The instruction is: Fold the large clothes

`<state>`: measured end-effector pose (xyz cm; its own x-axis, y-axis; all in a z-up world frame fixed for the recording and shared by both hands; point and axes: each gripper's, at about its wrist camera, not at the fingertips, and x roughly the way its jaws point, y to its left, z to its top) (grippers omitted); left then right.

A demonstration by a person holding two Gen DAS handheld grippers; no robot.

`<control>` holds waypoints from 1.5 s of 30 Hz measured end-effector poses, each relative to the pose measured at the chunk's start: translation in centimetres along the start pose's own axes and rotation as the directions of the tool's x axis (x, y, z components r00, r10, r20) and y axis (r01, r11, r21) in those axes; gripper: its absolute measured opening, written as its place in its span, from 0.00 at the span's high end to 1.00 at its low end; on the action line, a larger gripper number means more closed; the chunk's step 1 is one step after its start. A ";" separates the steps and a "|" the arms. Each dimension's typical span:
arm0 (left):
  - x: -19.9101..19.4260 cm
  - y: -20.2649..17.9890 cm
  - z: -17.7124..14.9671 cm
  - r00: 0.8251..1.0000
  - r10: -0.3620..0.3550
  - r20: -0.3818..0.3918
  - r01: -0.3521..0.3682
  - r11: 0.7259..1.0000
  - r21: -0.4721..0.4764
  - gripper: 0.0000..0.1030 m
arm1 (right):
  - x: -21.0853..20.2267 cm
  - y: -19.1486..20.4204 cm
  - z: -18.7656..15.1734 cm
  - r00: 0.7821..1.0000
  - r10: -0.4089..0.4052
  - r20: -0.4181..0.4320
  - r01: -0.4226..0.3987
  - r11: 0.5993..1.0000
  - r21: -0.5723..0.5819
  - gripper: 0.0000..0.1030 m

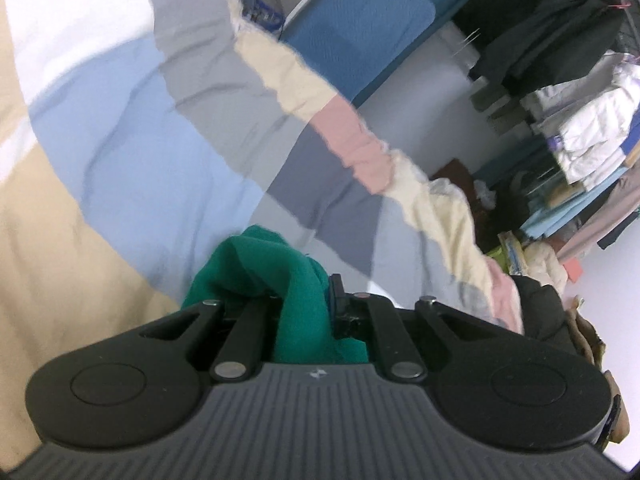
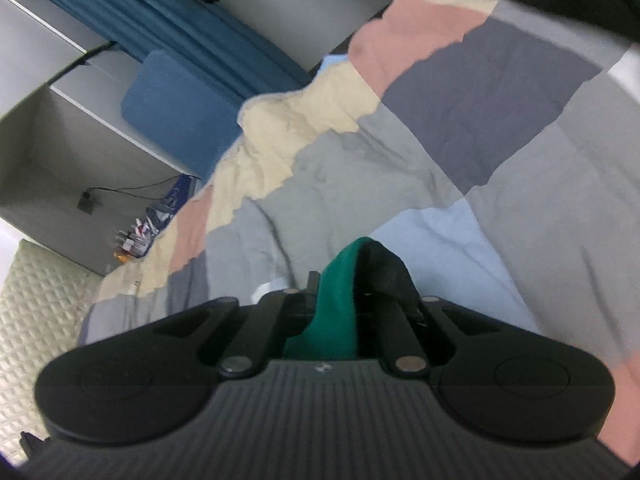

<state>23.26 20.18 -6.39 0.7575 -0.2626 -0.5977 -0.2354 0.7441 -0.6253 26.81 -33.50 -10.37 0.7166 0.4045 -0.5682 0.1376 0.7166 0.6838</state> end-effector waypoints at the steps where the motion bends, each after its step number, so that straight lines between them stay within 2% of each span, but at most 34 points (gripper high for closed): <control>1: 1.0 0.6 0.0 1.000 0.004 -0.014 -0.004 1.000 -0.012 0.90 | 0.8 -0.3 0.0 1.000 -0.007 -0.007 0.007 1.000 -0.001 0.92; 7: 5.3 2.6 -0.2 0.998 0.015 -0.060 -0.018 0.999 -0.047 0.89 | 4.2 -1.8 -0.1 0.999 -0.020 -0.028 0.021 0.999 0.030 0.92; 10: 5.5 2.4 -0.3 0.998 0.023 -0.054 -0.025 0.999 -0.035 0.88 | 4.3 -2.1 0.0 1.000 -0.011 -0.029 0.012 0.999 0.038 0.92; 12: 4.8 1.7 -0.5 0.999 0.025 -0.043 -0.025 1.000 0.006 0.88 | 3.9 -2.1 -0.1 1.000 0.000 -0.020 0.000 0.999 0.040 0.90; 13: 4.2 1.2 -0.7 0.999 0.023 -0.042 -0.022 0.999 0.032 0.84 | 3.6 -1.9 -0.2 1.000 0.005 -0.018 -0.005 1.000 0.027 0.89; 15: 3.0 0.7 -1.0 0.999 0.013 -0.041 -0.012 0.999 0.044 0.65 | 2.9 -1.3 -0.3 1.000 0.010 -0.010 -0.010 1.000 -0.008 0.83; 16: 2.2 0.5 -1.2 0.999 -0.009 -0.035 0.010 0.999 0.043 0.45 | 2.2 -0.8 -0.5 1.000 0.016 -0.002 -0.016 0.999 -0.029 0.81; 17: 1.3 0.1 -1.4 1.000 -0.024 -0.020 0.025 0.998 0.050 0.35 | 1.7 -0.4 -0.6 1.000 0.020 0.005 -0.019 0.999 -0.045 0.76; 19: -0.9 -0.8 -1.7 1.000 -0.013 0.019 0.011 0.997 0.073 0.34 | 0.2 0.4 -0.9 0.999 0.039 0.024 -0.037 0.997 -0.061 0.56; 20: -2.1 -1.4 -1.9 0.999 -0.010 0.035 0.007 0.995 0.095 0.34 | -0.6 0.6 -1.1 0.997 0.066 0.035 -0.064 0.997 -0.052 0.34; 21: -3.0 -1.9 -2.0 0.999 -0.007 0.043 0.002 0.993 0.116 0.34 | -1.5 0.8 -1.4 0.994 0.096 0.043 -0.095 0.995 -0.045 0.21; 23: -5.2 -3.2 -2.5 0.997 0.003 0.074 -0.015 0.986 0.167 0.33 | -3.3 1.5 -2.3 0.991 0.117 0.064 -0.113 0.992 -0.062 0.21; 27: -9.7 -4.8 -3.4 0.992 -0.012 0.129 -0.019 0.972 0.232 0.31 | -7.0 3.5 -3.8 0.984 0.147 0.103 -0.128 0.978 -0.167 0.21; 31: -11.9 -4.6 -4.9 0.996 -0.023 0.089 0.001 0.970 0.244 0.30 | -9.5 4.8 -4.8 0.978 0.190 0.092 -0.166 0.960 -0.225 0.21; 36: -10.0 -4.2 -6.8 1.000 0.021 -0.013 -0.016 0.959 0.281 0.30 | -7.9 6.0 -6.0 0.988 0.157 0.009 -0.148 0.952 -0.266 0.21; 40: -7.3 -4.9 -8.0 0.997 0.063 -0.035 -0.047 0.939 0.340 0.30 | -5.1 7.8 -7.7 0.992 0.109 -0.066 -0.126 0.909 -0.398 0.21; 45: -4.1 -5.4 -9.2 0.992 0.113 -0.060 -0.083 0.924 0.375 0.30 | -2.8 9.6 -9.5 0.995 0.076 -0.060 -0.095 0.877 -0.471 0.22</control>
<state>15.78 11.58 -5.19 0.6882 -0.2132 -0.6935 -0.0519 0.9390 -0.3401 19.64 -22.35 -6.56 0.6828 0.4912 -0.5408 -0.2696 0.8574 0.4384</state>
